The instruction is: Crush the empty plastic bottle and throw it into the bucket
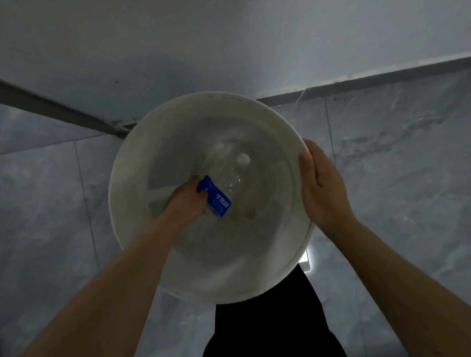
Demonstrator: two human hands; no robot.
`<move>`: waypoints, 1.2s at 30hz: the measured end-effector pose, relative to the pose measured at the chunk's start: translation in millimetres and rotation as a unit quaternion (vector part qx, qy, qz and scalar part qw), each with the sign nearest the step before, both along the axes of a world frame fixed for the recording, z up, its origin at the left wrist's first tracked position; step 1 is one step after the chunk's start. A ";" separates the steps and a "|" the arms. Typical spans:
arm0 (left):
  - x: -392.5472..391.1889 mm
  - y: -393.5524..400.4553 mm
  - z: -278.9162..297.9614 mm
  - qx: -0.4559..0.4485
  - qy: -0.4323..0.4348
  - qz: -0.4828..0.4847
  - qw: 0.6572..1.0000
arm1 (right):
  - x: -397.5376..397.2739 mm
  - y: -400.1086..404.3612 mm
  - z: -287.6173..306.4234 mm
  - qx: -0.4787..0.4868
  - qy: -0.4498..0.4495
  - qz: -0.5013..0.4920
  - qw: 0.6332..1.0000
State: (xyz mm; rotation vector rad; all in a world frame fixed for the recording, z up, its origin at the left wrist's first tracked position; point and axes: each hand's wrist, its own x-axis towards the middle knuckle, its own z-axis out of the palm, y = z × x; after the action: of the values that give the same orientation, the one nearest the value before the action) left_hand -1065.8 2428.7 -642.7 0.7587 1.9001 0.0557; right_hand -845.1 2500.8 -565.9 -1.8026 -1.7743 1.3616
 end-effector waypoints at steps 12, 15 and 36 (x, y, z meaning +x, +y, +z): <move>5.7 5.7 -130.0 -0.019 0.012 -0.142 0.990 | 5.3 -4.9 -11.8 -0.003 0.078 -0.068 0.995; 4.6 8.6 -147.4 0.003 0.049 -0.150 0.988 | 8.8 -5.5 -15.2 -0.009 0.094 -0.083 0.992; 22.3 -2.6 -48.9 0.081 0.071 -0.051 0.993 | 3.8 -4.1 -9.5 -0.021 0.077 -0.068 0.994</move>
State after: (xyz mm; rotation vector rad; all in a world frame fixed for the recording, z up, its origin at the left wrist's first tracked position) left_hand -1043.5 2426.1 -691.6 0.9932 2.0059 0.0953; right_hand -841.2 2496.7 -575.4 -1.7521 -1.5272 1.4511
